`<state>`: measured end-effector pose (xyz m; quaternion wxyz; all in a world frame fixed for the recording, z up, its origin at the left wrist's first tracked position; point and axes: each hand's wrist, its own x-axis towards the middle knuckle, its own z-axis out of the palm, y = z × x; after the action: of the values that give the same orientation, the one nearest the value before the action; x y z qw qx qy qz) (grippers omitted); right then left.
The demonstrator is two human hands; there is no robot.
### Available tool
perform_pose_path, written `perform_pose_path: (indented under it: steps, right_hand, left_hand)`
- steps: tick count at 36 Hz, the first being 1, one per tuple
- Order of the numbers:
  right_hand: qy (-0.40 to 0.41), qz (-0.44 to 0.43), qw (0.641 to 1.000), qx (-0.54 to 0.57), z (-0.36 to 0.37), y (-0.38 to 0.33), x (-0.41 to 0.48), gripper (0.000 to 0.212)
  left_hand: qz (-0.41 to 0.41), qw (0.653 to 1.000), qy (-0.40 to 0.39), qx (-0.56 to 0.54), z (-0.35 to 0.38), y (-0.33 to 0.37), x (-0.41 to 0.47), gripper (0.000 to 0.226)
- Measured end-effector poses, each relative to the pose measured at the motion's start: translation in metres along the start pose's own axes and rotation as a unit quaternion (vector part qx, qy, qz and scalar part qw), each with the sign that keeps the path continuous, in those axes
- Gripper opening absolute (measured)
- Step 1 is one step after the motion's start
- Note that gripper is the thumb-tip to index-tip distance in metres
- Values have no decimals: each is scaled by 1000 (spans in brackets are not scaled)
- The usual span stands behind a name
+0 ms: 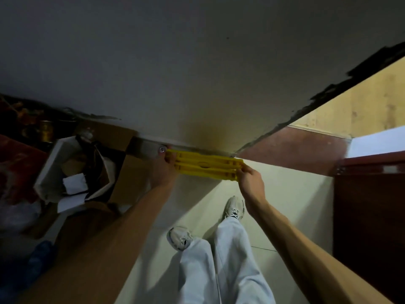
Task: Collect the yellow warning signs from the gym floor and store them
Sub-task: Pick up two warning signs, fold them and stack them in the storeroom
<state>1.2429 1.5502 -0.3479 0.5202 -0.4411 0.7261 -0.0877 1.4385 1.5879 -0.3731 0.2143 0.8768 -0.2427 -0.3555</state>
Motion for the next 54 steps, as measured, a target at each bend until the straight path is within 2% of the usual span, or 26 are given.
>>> perform_pose_path:
  steps: [7,10,12,19,24,28,32,35,37,40,44,46,51,54]
  right_hand:
    - [2,-1,999,46,-8,-17,32,40]
    - [-3,4,997,72,-8,-22,46,60]
    - [-2,-4,997,81,-8,-24,52,63]
    - [1,-1,994,111,-10,-26,79,52]
    - [5,-36,989,144,-10,-37,95,41]
    - [5,-43,985,170,-14,-46,96,28]
    - [1,-41,979,200,-16,-43,98,38]
    - [3,-41,980,193,-17,-43,91,44]
    - [10,-32,981,191,-19,-48,80,39]
    - [34,-16,982,183,-26,-53,61,30]
    - [26,-10,988,149,-35,-56,35,22]
    - [20,-14,991,132,-42,-53,24,14]
    - [4,0,990,143,-62,-50,-12,15]
    - [-32,-8,990,136,-78,-62,-45,18]
  left_hand:
    - [11,999,5,-42,3,30,19,39]
    - [4,999,-6,-53,2,36,28,34]
    - [-3,997,-24,-69,1,37,37,32]
    - [30,994,-57,-92,7,41,72,31]
    - [69,991,-67,-95,6,52,75,35]
    - [63,990,-77,-99,5,53,76,32]
    - [62,981,-106,-153,0,60,65,28]
    - [52,983,-103,-143,-3,62,57,18]
    - [36,985,-83,-148,-7,68,48,8]
    - [2,981,-67,-183,-14,77,27,21]
    - [-27,978,-71,-193,-22,71,0,13]
    - [-42,978,-71,-189,-28,69,-12,25]
    - [-71,962,-127,-230,-48,77,-56,19]
    - [-51,955,-189,-225,-58,87,-80,22]
